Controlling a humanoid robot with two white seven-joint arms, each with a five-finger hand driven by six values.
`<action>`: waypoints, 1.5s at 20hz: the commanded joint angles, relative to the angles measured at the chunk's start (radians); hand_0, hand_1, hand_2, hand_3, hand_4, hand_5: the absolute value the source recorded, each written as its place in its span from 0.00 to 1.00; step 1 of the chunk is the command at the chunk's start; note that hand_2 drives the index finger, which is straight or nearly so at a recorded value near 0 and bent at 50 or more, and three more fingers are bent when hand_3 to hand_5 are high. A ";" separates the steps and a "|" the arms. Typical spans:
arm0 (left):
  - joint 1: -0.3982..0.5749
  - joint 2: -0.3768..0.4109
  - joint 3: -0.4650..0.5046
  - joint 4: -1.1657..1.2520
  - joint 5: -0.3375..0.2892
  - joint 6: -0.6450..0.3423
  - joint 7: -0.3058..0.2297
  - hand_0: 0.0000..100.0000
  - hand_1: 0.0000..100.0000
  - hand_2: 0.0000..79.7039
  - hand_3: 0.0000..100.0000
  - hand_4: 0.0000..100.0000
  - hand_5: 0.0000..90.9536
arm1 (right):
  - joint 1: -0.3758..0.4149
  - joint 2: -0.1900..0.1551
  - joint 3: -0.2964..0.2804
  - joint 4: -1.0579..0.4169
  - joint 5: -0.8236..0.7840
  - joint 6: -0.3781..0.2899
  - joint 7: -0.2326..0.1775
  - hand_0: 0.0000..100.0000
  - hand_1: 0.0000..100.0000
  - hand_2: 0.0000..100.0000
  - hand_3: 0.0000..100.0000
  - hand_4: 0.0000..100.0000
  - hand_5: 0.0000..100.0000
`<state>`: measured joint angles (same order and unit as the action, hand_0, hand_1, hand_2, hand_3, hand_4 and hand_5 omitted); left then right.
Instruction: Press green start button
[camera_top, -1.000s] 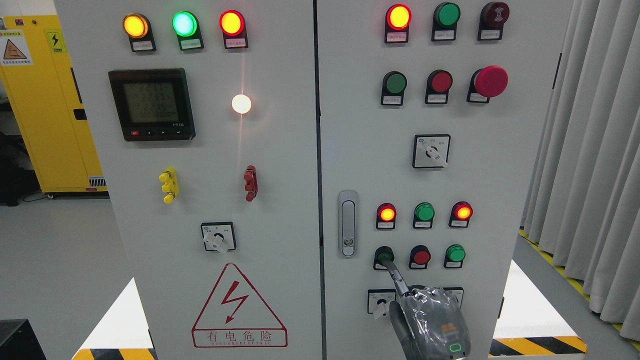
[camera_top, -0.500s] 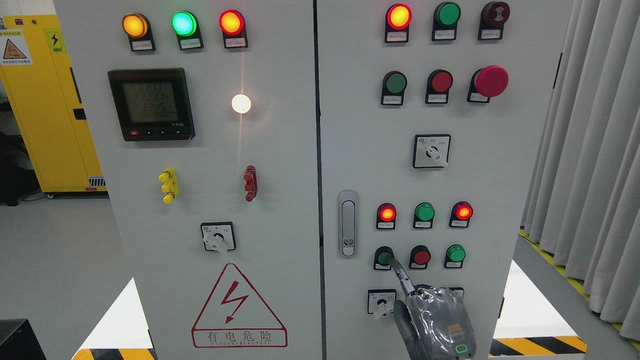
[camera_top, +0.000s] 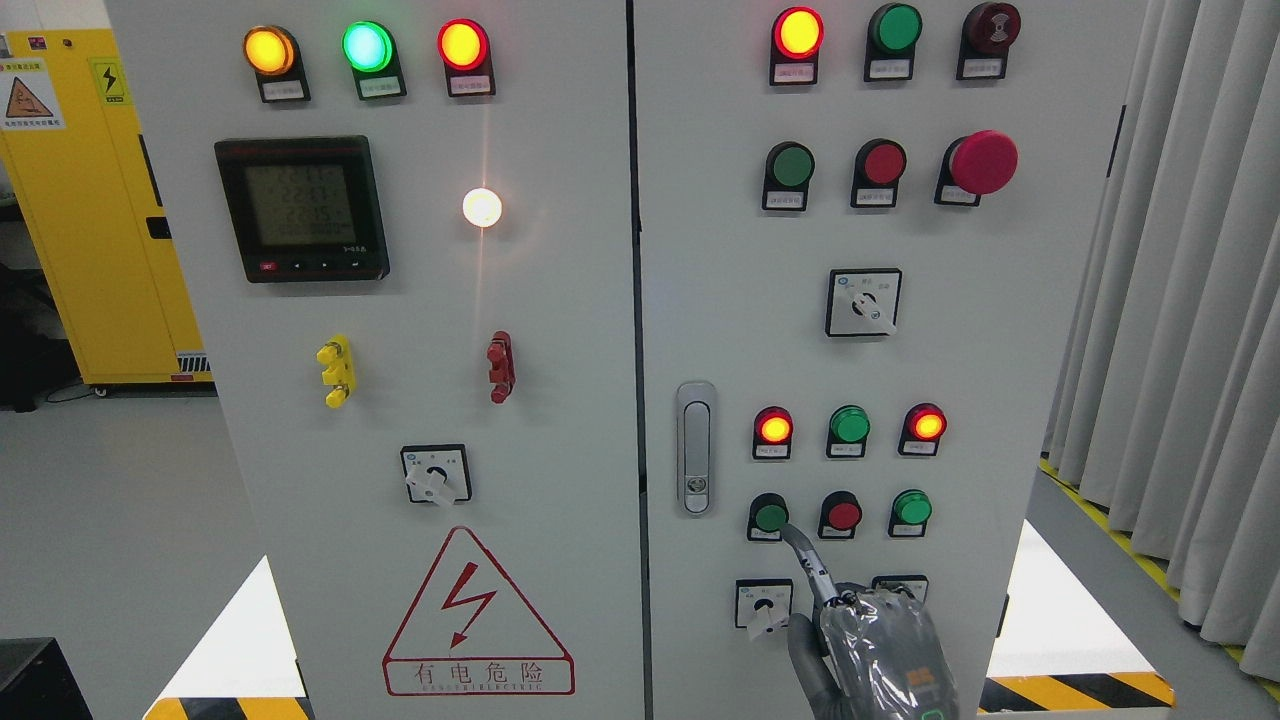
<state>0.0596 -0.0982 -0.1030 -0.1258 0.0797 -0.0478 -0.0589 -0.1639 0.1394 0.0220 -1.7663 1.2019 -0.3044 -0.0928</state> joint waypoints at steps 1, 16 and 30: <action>0.000 0.000 0.000 0.000 0.000 0.000 -0.001 0.12 0.56 0.00 0.00 0.00 0.00 | 0.035 -0.001 0.050 -0.027 -0.270 -0.028 0.013 0.83 0.91 0.00 0.73 0.79 0.88; 0.000 0.000 0.000 0.000 0.000 0.000 -0.001 0.12 0.56 0.00 0.00 0.00 0.00 | 0.092 -0.009 0.101 -0.067 -0.933 -0.021 0.156 0.77 0.81 0.00 0.00 0.00 0.00; 0.000 0.000 0.000 0.000 0.000 0.000 -0.001 0.12 0.56 0.00 0.00 0.00 0.00 | 0.142 -0.009 0.119 -0.068 -0.935 -0.028 0.157 0.67 0.81 0.00 0.00 0.00 0.00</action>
<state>0.0599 -0.0982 -0.1029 -0.1258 0.0795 -0.0478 -0.0593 -0.0306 0.1315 0.1219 -1.8252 0.2791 -0.3289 0.0639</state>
